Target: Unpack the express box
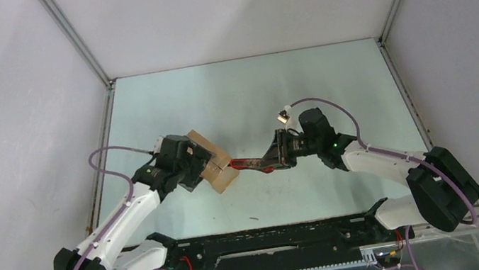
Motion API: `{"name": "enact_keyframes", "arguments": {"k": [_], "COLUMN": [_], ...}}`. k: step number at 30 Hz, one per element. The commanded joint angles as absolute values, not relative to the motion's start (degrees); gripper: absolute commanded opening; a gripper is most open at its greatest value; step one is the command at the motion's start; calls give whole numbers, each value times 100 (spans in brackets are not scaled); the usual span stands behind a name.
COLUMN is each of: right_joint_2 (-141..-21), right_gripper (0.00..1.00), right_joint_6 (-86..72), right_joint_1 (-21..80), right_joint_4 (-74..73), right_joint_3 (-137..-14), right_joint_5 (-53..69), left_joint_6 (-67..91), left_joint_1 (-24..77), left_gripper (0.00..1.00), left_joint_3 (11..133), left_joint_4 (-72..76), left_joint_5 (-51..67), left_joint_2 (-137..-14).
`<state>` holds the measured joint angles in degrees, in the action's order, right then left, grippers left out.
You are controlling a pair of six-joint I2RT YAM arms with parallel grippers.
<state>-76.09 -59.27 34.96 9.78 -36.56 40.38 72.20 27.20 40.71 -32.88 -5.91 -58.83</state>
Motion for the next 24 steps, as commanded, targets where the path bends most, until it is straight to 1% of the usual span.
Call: {"name": "enact_keyframes", "arguments": {"k": [1,7,13,18,24], "right_joint_2": [-7872,-7904,-7859,-7830,-7817], "right_gripper": [0,0,0,0,0], "right_joint_6": [-5625,-5601,-5565,-5535,-5527], "right_joint_1": [3603,3617,3612,3612,3612], "right_joint_4": [237,218,134,88,103], "right_joint_3": [-3717,-3718,-3718,-3718,-3718], "right_joint_5": [3472,3465,3423,3409,3409], "left_joint_6": [7472,7704,8148,8177,8236], "left_joint_1": [2885,2927,2919,2811,2794], "left_gripper": [88,84,82,82,75], "left_joint_3": [4053,4153,4510,4503,4681], "left_joint_4": [-3690,-4449,-5597,-5449,-5262], "left_joint_5": [-726,-1101,-1978,-2033,-1889], "left_joint_2": [-5922,-5807,-5917,-5886,-6142]}}
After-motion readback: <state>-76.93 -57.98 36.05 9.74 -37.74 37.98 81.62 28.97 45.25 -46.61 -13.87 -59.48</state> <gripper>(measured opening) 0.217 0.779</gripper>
